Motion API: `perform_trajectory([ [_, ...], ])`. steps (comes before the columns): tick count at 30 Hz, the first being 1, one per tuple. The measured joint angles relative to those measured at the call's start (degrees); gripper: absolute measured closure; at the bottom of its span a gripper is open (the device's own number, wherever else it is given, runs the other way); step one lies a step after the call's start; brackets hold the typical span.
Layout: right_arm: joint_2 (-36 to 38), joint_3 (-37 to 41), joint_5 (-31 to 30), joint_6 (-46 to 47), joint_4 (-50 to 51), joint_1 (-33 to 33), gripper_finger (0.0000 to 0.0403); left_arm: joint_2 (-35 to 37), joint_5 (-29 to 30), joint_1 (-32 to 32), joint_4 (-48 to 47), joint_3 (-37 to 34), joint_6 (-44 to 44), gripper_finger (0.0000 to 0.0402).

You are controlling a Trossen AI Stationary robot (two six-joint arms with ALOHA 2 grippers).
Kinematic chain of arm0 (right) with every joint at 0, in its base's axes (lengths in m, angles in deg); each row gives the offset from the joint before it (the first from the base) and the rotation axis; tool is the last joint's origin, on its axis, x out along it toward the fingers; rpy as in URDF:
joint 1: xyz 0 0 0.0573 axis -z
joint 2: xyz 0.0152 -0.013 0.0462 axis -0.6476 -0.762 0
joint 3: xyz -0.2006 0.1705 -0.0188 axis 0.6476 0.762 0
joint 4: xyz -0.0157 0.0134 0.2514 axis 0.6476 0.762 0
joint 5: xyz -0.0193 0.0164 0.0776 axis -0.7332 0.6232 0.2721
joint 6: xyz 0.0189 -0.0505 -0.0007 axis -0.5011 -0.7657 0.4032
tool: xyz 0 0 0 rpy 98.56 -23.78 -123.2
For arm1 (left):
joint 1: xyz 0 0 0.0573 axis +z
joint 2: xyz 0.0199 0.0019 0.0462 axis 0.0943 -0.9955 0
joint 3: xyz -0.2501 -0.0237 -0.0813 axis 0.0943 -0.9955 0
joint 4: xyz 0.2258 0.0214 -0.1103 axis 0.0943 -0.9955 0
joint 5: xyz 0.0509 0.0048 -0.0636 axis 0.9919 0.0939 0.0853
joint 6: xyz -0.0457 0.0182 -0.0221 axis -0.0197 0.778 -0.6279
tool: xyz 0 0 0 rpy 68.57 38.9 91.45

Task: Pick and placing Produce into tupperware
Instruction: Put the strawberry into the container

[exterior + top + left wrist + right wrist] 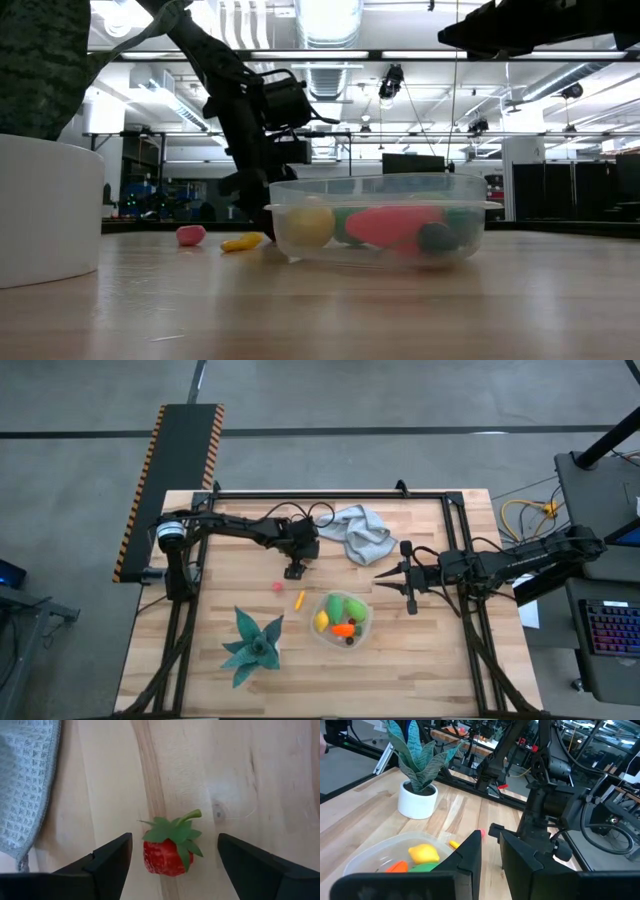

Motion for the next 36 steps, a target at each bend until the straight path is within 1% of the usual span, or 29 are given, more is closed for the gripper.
perform_trajectory([
  [2, 0.0, 0.0, 0.0, 0.0, 0.0, 0.0, 0.0339, 0.0, 0.0, 0.0, 0.0, 0.0, 0.0, 0.0131],
  [5, 0.0, 0.0, 0.0, 0.0, 0.0, 0.0, 0.0339, 0.0, -0.2, 0.0, -0.1, 0.0, 0.0, 0.0157],
  [17, 0.0, 0.0, 0.0, 0.0, 0.0, 0.0, 0.0339, 0.0, 0.1, 0.0, 0.2, 0.0, 0.5, 0.0287],
  [18, 0.0, 0.0, 0.0, 0.0, 0.0, 0.0, 0.0339, 0.0, 0.1, 0.0, 0.2, 0.0, 0.5, 0.0291],
  [28, 0.0, 0.0, 0.0, 0.0, 0.1, 0.0, 0.0339, 0.4, 0.6, -0.5, -0.1, 0.1, 0.5, 0.0288],
  [36, 0.0, 0.0, 0.0, 0.0, 0.1, 0.0, 0.0339, 0.6, 0.4, -2.4, -0.9, 3.3, 0.1, 0.0288],
])
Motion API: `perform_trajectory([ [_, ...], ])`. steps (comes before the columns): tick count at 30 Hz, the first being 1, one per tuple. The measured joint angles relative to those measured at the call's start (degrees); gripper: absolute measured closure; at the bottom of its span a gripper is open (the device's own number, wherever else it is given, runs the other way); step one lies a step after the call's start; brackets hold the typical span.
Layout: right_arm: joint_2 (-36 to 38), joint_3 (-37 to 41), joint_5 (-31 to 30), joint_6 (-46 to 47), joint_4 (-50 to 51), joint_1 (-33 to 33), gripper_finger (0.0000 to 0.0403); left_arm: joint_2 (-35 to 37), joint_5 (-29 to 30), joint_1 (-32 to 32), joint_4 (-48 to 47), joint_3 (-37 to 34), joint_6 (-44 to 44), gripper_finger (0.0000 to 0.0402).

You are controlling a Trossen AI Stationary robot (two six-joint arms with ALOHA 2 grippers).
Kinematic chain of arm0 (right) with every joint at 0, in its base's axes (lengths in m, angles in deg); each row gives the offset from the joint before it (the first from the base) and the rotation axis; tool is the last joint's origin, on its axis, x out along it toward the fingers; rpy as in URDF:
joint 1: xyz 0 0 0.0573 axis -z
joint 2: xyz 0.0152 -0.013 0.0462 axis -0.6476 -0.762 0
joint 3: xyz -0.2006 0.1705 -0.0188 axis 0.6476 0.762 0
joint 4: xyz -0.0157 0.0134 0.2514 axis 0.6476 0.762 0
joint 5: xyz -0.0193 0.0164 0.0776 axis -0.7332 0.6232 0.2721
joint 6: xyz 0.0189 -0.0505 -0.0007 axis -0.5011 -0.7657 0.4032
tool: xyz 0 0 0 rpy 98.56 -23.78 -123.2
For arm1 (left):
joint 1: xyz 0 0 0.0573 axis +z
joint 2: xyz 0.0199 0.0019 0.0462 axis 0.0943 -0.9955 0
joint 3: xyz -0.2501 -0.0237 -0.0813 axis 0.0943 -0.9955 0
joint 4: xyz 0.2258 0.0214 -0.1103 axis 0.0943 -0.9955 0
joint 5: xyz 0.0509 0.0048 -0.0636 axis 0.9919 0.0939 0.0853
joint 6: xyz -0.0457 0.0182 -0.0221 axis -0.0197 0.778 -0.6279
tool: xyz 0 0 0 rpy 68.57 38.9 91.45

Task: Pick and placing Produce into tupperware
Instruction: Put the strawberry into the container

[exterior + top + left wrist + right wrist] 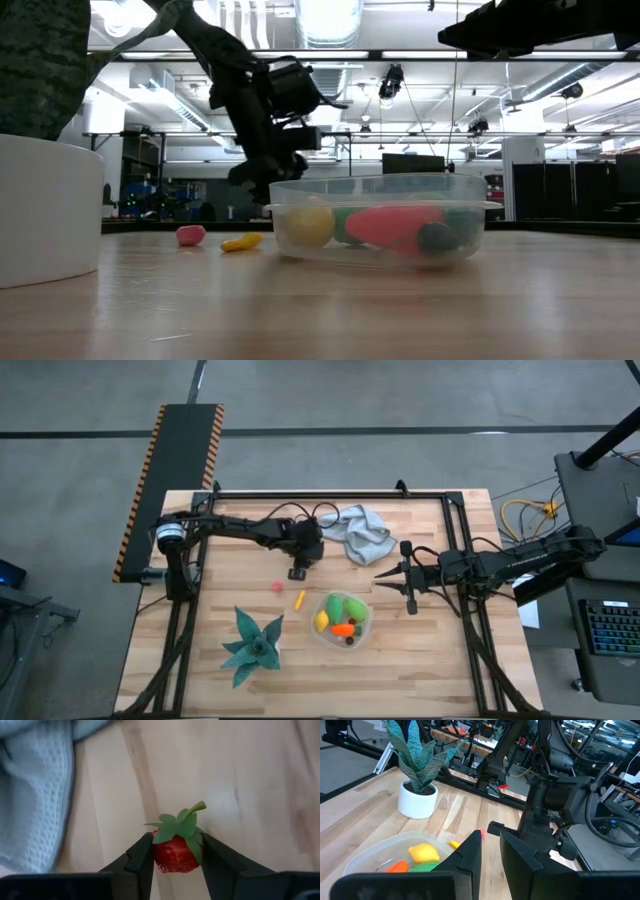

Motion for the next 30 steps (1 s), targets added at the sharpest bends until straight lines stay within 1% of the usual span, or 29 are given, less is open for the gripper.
perform_trajectory([
  [11, 0.0, 0.0, 0.0, -0.2, 0.3, 0.0, 0.0339, 2.1, -0.7, -7.6, -1.1, 5.5, 0.0, 0.0288],
  [14, 0.0, 0.0, 0.0, -0.2, 0.3, 0.0, 0.0339, 2.1, -2.1, -10.5, -0.7, 7.2, 0.0, 0.0288],
  [19, 0.0, 0.0, 0.0, -0.2, 0.3, 0.0, 0.0339, 2.1, -2.9, -14.9, -0.9, 8.4, 0.3, 0.0288],
  [25, 0.0, 0.0, 0.0, -0.2, 0.3, 0.0, 0.0339, 2.1, -3.5, -18.1, 0.3, 8.6, 0.1, 0.0288],
  [30, 0.0, 0.0, 0.0, -0.2, 0.3, 0.0, 0.0339, 2.1, -7.5, -19.8, 1.6, 8.6, -0.1, 0.0288],
])
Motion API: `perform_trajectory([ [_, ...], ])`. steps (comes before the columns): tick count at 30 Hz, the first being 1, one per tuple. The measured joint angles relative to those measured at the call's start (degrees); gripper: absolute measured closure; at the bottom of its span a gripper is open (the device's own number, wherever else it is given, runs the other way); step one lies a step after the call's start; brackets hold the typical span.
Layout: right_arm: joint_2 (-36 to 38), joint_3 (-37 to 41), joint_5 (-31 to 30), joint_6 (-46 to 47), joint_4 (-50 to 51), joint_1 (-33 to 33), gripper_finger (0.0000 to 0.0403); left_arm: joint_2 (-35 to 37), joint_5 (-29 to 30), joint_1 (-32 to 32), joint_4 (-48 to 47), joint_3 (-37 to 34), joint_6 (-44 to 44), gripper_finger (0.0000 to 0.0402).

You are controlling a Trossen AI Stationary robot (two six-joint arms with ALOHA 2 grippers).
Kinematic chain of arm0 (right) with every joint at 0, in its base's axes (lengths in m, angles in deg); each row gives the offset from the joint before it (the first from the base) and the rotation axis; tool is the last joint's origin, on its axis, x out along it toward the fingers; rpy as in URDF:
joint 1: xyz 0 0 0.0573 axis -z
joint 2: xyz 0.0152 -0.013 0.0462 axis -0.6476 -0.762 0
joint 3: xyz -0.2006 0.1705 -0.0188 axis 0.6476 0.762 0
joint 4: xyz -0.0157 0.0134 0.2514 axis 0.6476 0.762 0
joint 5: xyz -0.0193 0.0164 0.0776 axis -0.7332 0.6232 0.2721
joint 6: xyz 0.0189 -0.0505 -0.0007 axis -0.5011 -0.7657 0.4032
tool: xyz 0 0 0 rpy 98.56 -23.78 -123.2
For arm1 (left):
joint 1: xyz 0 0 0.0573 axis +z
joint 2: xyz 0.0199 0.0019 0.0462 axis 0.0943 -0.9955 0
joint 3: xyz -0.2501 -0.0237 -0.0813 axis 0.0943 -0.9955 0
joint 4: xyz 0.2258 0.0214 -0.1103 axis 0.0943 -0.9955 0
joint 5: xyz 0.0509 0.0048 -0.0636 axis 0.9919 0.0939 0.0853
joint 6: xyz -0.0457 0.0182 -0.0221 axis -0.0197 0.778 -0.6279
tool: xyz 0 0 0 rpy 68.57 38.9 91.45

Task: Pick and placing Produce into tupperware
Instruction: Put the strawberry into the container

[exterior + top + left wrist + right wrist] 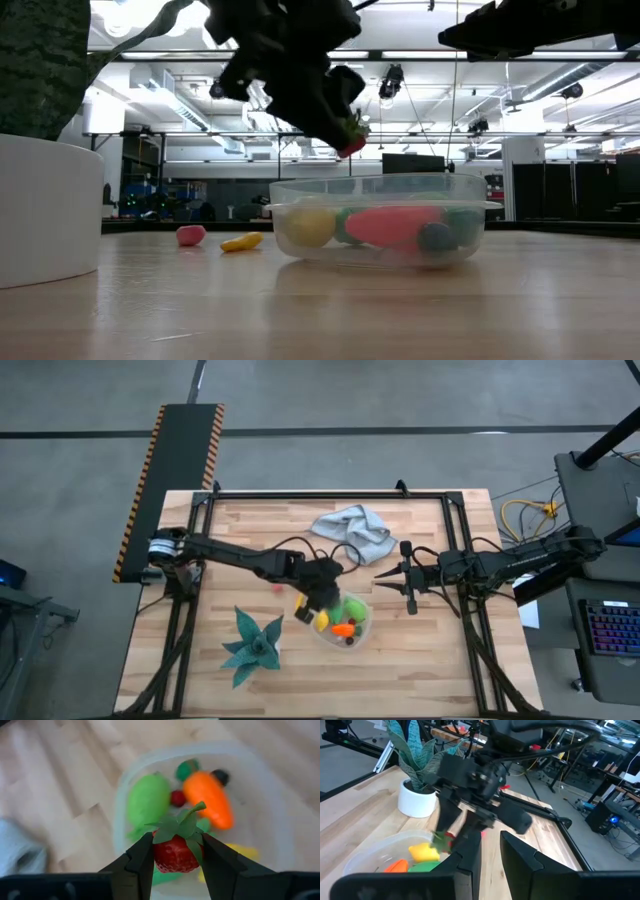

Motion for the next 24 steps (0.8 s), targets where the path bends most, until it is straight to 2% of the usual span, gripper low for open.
perform_trajectory([
  [13, 0.0, 0.0, 0.0, 0.2, 0.0, 0.0, 0.0339, -2.0, -6.1, -1.3, 0.9, -0.4, -1.9, 0.0288],
  [24, 0.0, 0.0, 0.0, 0.2, 0.6, 0.0, 0.0339, -5.3, -6.1, -1.2, 0.9, -0.4, -1.7, 0.0283],
])
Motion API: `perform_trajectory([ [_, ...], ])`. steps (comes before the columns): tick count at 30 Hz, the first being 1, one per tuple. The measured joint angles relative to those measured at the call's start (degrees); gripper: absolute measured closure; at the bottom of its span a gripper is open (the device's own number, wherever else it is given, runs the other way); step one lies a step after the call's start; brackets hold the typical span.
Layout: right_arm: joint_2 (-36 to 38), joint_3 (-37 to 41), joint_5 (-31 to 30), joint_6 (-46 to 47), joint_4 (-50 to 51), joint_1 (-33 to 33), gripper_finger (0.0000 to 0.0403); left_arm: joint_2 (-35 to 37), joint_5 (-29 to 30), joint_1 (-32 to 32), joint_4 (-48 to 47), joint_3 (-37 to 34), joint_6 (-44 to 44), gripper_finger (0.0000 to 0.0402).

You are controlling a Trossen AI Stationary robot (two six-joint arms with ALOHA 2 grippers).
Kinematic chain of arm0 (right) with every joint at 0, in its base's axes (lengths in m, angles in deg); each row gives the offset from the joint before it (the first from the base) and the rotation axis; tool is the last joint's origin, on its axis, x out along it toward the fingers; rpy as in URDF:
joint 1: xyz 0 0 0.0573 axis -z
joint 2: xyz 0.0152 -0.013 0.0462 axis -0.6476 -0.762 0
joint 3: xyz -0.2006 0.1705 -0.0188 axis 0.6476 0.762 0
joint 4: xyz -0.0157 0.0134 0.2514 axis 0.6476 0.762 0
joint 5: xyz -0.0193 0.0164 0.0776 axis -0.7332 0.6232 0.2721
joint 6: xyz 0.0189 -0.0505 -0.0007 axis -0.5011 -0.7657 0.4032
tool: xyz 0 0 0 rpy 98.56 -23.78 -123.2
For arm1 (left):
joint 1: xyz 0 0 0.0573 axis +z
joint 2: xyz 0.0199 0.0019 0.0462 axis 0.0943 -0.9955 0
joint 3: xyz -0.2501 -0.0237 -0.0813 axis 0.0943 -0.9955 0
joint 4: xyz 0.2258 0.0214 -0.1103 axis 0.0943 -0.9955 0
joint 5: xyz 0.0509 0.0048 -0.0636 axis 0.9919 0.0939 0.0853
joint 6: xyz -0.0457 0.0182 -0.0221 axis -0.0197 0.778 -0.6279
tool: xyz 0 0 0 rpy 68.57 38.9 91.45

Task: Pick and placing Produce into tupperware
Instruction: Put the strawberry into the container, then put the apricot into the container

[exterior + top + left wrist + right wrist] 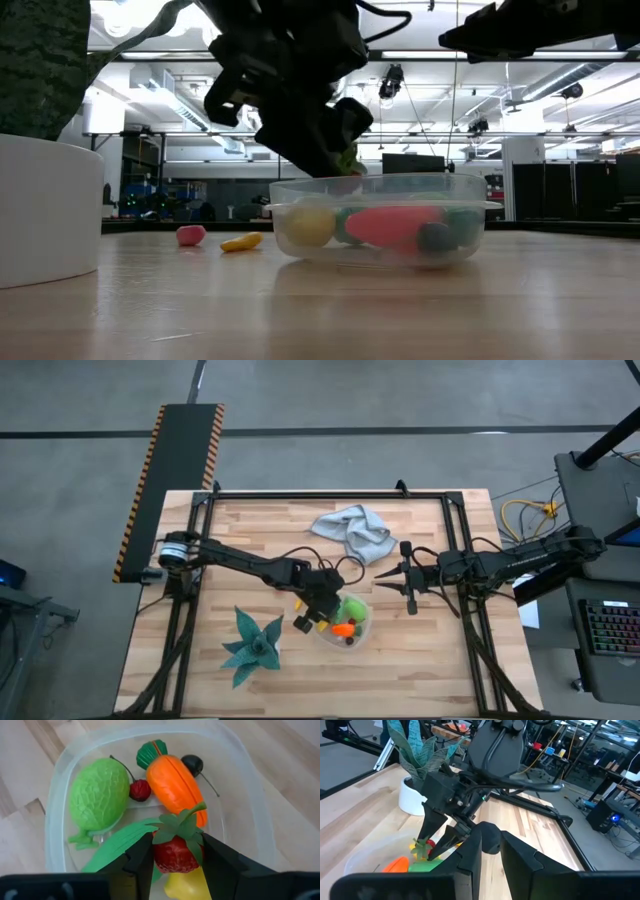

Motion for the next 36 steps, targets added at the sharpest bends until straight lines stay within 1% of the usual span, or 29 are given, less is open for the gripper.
perform_trajectory([
  [8, 0.0, 0.0, 0.0, 0.0, 0.2, 0.0, 0.0339, 0.0, 0.0, 0.0, 0.0, 0.0, -0.2, 0.0235],
  [12, 0.0, 0.0, 0.0, 0.0, 0.2, 0.0, 0.0339, 0.1, 1.9, 0.0, 0.0, 0.0, -1.2, 0.0220],
  [19, 0.0, 0.0, 0.0, 0.0, 0.2, 0.0, 0.0339, 0.1, 2.2, 0.0, -0.4, 0.3, -1.3, 0.0212],
  [25, 0.0, 0.0, 0.0, 0.0, 0.2, 0.0, 0.0339, 1.7, 3.3, 0.0, -2.1, 0.6, -1.3, 0.0212],
  [28, 0.0, 0.0, 0.0, 0.0, 0.2, 0.0, 0.0339, 2.8, 6.5, 0.0, -5.1, 1.5, -1.3, 0.0212],
  [32, 0.0, 0.0, 0.0, 0.0, 0.2, 0.0, 0.0339, 4.4, 13.5, 0.4, -10.9, 2.4, -1.2, 0.0211],
  [34, 0.0, 0.0, 0.0, 0.2, 0.2, 0.0, 0.0339, 5.0, 16.8, 1.2, -13.6, 2.1, -1.3, 0.0211],
  [36, 0.0, 0.0, 0.0, 0.4, 0.2, 0.0, 0.0339, 5.2, 18.7, 2.3, -17.5, 2.1, -2.1, 0.0211],
])
